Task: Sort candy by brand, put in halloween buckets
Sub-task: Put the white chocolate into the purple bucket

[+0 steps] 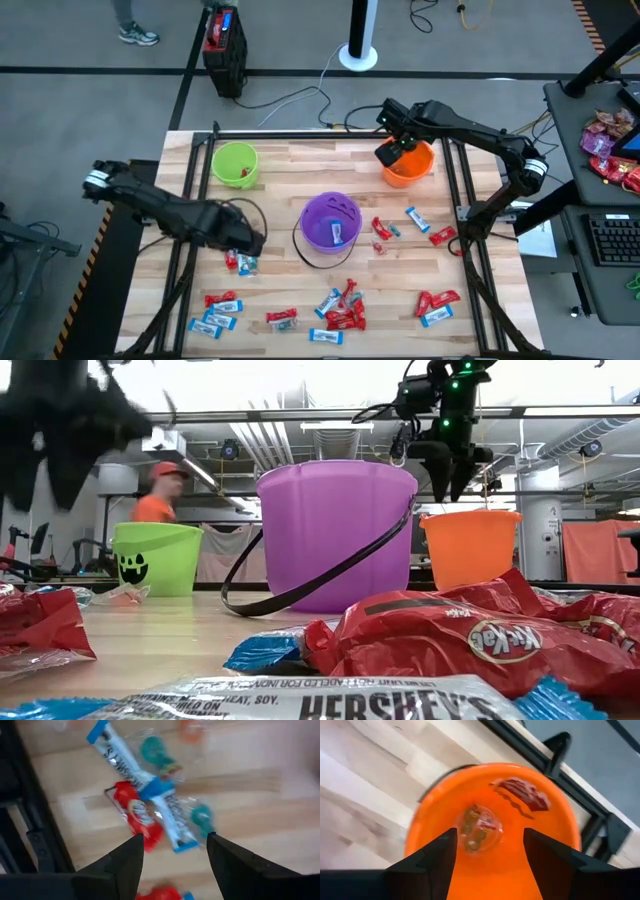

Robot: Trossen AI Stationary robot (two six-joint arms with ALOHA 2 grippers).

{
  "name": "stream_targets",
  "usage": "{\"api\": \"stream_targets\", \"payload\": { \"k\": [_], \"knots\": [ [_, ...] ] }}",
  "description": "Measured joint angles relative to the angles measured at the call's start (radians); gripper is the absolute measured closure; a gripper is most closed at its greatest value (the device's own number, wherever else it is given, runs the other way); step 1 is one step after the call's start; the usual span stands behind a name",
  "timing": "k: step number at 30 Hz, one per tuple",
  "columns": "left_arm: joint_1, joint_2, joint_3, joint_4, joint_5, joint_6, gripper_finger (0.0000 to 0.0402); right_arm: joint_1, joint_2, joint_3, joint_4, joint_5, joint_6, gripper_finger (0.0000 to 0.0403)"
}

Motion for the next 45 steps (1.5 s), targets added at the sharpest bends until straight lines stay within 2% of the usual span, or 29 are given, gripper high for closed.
{"api": "stream_targets", "payload": {
  "k": [4, 8, 12, 19, 26, 30, 37, 41, 45],
  "knots": [
    [-0.01, 0.032, -0.104, 0.098, -0.038, -0.021, 0.021, 0.001, 0.0, 0.0, 0.011, -0.026, -0.007, 0.0177],
    [-0.01, 0.072, -0.148, 0.225, -0.057, -0.025, 0.0212, 0.005, 0.0, 0.0, 0.01, -0.043, -0.007, 0.0177],
    [-0.01, 0.152, -0.152, 0.226, -0.005, -0.039, 0.0212, 0.014, 0.0, 0.0, 0.007, -0.05, -0.006, 0.0175],
    [-0.011, 0.288, -0.137, 0.327, 0.006, 0.029, 0.0212, 0.019, 0.0, 0.0, 0.007, -0.051, -0.018, 0.0174],
    [-0.012, 0.322, -0.109, 0.301, 0.02, 0.036, 0.0215, 0.018, 0.0, -0.001, 0.001, -0.051, -0.021, 0.0174],
    [-0.013, 0.309, -0.116, 0.294, 0.002, 0.047, 0.0254, 0.018, 0.0, -0.001, 0.001, -0.051, -0.027, 0.0174],
    [-0.017, 0.297, -0.134, 0.313, 0.005, 0.068, 0.0378, 0.018, 0.0, -0.001, 0.001, -0.051, -0.033, 0.0174],
    [-0.018, 0.279, -0.122, 0.3, 0.005, 0.088, 0.0378, 0.018, 0.0, -0.001, 0.0, -0.051, -0.034, 0.0174],
    [-0.022, 0.257, -0.099, 0.262, 0.005, 0.105, 0.0349, 0.018, 0.0, -0.001, 0.0, -0.051, -0.037, 0.0174]
  ]
}}
